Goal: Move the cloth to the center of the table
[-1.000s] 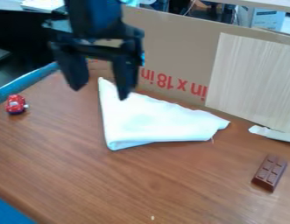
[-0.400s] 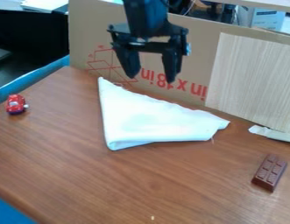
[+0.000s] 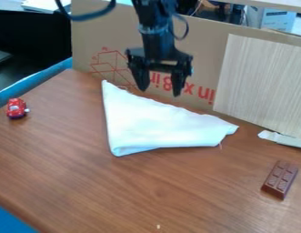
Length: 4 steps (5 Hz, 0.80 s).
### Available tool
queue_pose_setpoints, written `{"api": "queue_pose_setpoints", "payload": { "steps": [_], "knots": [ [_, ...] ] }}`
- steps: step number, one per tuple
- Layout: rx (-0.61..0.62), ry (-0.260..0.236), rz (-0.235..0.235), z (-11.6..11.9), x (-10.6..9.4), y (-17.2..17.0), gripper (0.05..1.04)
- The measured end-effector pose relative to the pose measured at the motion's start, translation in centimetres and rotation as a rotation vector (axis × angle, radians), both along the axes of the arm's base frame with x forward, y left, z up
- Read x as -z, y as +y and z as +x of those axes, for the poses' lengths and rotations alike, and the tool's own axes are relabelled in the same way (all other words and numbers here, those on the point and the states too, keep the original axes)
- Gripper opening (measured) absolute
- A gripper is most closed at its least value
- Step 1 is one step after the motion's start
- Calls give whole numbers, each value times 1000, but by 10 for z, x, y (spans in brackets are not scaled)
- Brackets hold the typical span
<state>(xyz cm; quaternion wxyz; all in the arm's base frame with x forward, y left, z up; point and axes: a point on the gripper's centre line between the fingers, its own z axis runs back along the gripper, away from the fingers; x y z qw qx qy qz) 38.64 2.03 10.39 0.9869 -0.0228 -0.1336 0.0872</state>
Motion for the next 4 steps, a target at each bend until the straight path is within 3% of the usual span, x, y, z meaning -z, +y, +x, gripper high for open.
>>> {"api": "queue_pose_setpoints", "payload": {
  "steps": [1,3,4],
  "knots": [
    [-27,-26,20,25,21,12,1000],
    [-18,-56,65,43,61,26,1000],
    [-20,-47,80,47,76,33,1000]
  ]
}}
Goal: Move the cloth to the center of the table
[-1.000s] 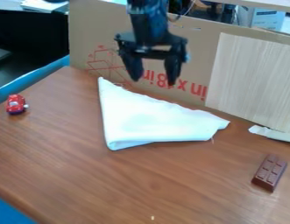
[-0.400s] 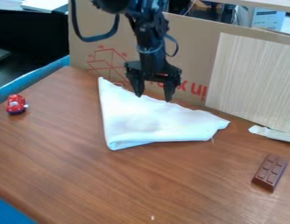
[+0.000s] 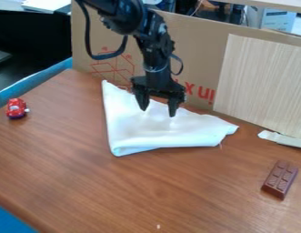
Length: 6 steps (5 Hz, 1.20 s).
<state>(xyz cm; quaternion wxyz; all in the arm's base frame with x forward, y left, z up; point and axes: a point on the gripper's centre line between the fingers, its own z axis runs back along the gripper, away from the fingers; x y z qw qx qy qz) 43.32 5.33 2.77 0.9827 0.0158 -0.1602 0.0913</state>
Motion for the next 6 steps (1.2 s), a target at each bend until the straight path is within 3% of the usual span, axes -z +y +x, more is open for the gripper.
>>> {"api": "queue_pose_setpoints", "payload": {
  "steps": [2,3,6],
  "knots": [
    [1,3,11,-1,9,6,1000],
    [14,25,-5,-15,21,6,1001],
    [90,20,4,-63,23,10,1001]
  ]
}}
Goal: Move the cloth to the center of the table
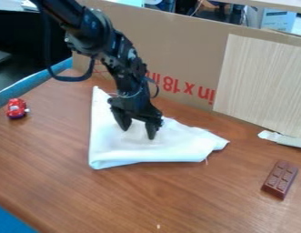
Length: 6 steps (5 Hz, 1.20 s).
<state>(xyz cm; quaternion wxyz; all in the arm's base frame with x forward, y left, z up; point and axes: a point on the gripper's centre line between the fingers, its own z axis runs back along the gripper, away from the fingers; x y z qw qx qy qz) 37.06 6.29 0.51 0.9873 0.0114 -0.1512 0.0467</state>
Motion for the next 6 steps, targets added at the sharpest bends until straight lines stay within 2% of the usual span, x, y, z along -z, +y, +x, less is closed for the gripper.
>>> {"api": "queue_pose_setpoints", "payload": {
  "steps": [3,6],
  "knots": [
    [101,-2,24,-55,5,-7,1000],
    [168,-10,32,-88,6,-7,1000]
  ]
}}
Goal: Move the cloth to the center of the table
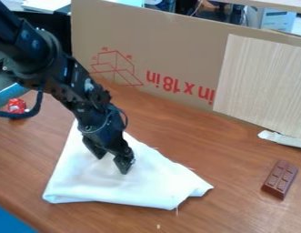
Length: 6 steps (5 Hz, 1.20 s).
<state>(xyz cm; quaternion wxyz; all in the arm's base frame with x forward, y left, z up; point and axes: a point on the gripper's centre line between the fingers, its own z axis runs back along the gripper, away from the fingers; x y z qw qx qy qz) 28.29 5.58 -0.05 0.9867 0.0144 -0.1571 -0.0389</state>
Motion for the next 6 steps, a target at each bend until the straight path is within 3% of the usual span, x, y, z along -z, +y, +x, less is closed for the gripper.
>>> {"api": "queue_pose_setpoints", "payload": {
  "steps": [1,2,6],
  "knots": [
    [-19,-12,3,6,-1,3,1001],
    [-78,-34,5,25,-4,3,1001],
    [-234,-40,-43,98,-8,-15,1001]
  ]
}}
